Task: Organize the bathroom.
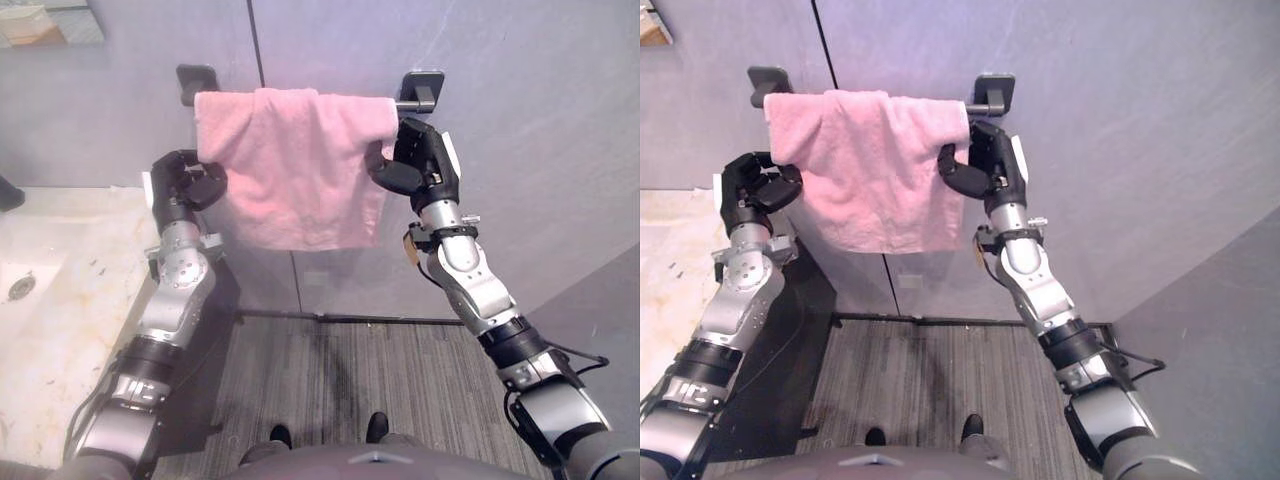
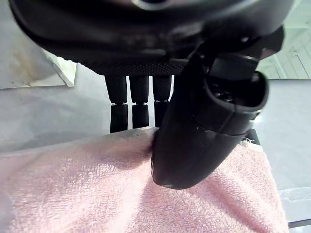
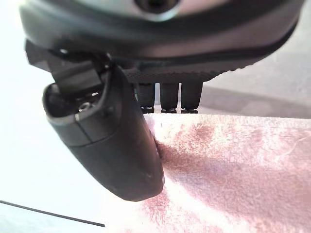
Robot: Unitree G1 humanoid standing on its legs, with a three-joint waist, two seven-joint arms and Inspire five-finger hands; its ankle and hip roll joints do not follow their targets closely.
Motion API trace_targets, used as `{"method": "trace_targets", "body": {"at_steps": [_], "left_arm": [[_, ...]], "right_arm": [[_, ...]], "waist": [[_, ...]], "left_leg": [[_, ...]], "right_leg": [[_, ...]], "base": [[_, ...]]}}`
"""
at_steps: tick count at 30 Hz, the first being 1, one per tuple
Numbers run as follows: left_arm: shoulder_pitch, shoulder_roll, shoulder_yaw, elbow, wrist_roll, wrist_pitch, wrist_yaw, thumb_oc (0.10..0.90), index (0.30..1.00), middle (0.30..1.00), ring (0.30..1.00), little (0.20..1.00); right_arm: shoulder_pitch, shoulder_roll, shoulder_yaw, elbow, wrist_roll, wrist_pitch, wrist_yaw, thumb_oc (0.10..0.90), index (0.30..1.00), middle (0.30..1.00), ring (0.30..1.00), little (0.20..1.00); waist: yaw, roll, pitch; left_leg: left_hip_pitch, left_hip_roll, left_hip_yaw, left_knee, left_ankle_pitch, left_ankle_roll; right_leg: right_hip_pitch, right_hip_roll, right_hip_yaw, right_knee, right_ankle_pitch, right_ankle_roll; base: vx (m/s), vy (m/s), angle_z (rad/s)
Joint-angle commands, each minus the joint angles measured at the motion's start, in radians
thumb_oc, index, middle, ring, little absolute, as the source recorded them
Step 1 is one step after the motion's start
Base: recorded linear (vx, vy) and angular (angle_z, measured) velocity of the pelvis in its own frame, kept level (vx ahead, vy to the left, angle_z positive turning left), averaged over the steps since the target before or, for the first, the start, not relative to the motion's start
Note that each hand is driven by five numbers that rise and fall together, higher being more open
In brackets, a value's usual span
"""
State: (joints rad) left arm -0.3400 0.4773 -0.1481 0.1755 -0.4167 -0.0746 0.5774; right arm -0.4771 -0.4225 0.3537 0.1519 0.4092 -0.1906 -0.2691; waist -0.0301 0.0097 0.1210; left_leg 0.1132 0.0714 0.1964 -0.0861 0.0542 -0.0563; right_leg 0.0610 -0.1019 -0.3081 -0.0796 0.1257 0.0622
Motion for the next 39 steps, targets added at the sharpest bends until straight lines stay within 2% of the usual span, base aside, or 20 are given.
{"method": "trace_targets", "body": {"at_steps": [1, 7, 10, 15, 19, 25, 27, 39], "left_arm": [[-0.047, 0.058, 0.043, 0.001, 0.1, -0.143, 0.046, 0.4, 0.3, 0.3, 0.3, 0.3], [-0.015, 0.054, 0.073, 0.003, 0.092, -0.17, 0.124, 0.4, 0.3, 0.3, 0.3, 0.3], [0.006, 0.036, 0.078, -0.001, 0.089, -0.191, 0.166, 0.4, 0.3, 0.3, 0.3, 0.3], [0.022, 0.012, 0.064, -0.014, 0.101, -0.19, 0.195, 0.4, 0.3, 0.3, 0.3, 0.3], [0.024, 0.005, 0.06, -0.003, 0.09, -0.202, 0.198, 0.4, 0.3, 0.3, 0.3, 0.3], [0.025, -0.004, 0.044, 0.004, 0.072, -0.213, 0.203, 0.4, 0.3, 0.3, 0.3, 0.3], [0.027, -0.005, 0.042, 0.011, 0.07, -0.222, 0.211, 0.4, 0.3, 0.3, 0.3, 0.3], [0.031, -0.03, 0.014, 0.014, 0.037, -0.233, 0.237, 0.4, 0.3, 0.3, 0.3, 0.3]], "right_arm": [[0.055, 0.011, -0.035, -0.07, 0.017, -0.12, 0.028, 0.4, 0.3, 0.3, 0.3, 0.3], [0.146, 0.034, -0.05, -0.064, 0.041, -0.149, -0.025, 0.4, 0.3, 0.3, 0.3, 0.3], [0.199, 0.076, -0.053, -0.058, 0.09, -0.149, -0.08, 0.4, 0.3, 0.3, 0.3, 0.3], [0.247, 0.132, -0.05, -0.065, 0.125, -0.153, -0.152, 0.4, 0.3, 0.3, 0.3, 0.3], [0.26, 0.165, -0.049, -0.054, 0.202, -0.167, -0.203, 0.4, 0.3, 0.3, 0.3, 0.3], [0.274, 0.217, -0.043, -0.053, 0.325, -0.225, -0.288, 0.4, 0.3, 0.3, 0.3, 0.3], [0.28, 0.228, -0.045, -0.056, 0.327, -0.254, -0.347, 0.4, 0.3, 0.3, 0.3, 0.3], [0.264, 0.257, -0.026, -0.06, 0.319, -0.309, -0.462, 0.4, 0.3, 0.3, 0.3, 0.3]], "waist": [[-0.025, -0.001, -0.071], [-0.041, 0.006, -0.069], [-0.051, 0.011, -0.065], [-0.062, 0.021, -0.062], [-0.065, 0.026, -0.061], [-0.069, 0.035, -0.061], [-0.071, 0.038, -0.061], [-0.064, 0.046, -0.062]], "left_leg": [[0.034, -0.091, 0.038, -0.001, -0.091, 0.063], [0.037, -0.09, 0.045, -0.001, -0.09, 0.063], [0.039, -0.09, 0.052, -0.001, -0.089, 0.065], [0.041, -0.09, 0.061, -0.001, -0.088, 0.068], [0.044, -0.091, 0.068, -0.001, -0.089, 0.07], [0.043, -0.092, 0.074, -0.001, -0.085, 0.072], [0.043, -0.093, 0.076, -0.001, -0.084, 0.072], [0.04, -0.098, 0.073, -0.001, -0.083, 0.076]], "right_leg": [[0.047, 0.032, 0.043, 0.052, -0.149, 0.059], [0.044, 0.034, 0.052, 0.054, -0.149, 0.06], [0.042, 0.034, 0.058, 0.057, -0.15, 0.059], [0.04, 0.035, 0.068, 0.059, -0.151, 0.057], [0.042, 0.034, 0.07, 0.058, -0.151, 0.056], [0.042, 0.034, 0.071, 0.058, -0.15, 0.054], [0.042, 0.033, 0.07, 0.058, -0.15, 0.054], [0.045, 0.031, 0.063, 0.06, -0.155, 0.051]], "base": [[0.0, 0.0, 0.0], [0.0, 0.009, -0.03], [0.0, 0.006, -0.01], [0.0, 0.025, -0.09], [0.0, 0.013, -0.03], [0.0, 0.003, -0.01], [0.0, 0.0, 0.0], [0.0, 0.0, 0.0]]}}
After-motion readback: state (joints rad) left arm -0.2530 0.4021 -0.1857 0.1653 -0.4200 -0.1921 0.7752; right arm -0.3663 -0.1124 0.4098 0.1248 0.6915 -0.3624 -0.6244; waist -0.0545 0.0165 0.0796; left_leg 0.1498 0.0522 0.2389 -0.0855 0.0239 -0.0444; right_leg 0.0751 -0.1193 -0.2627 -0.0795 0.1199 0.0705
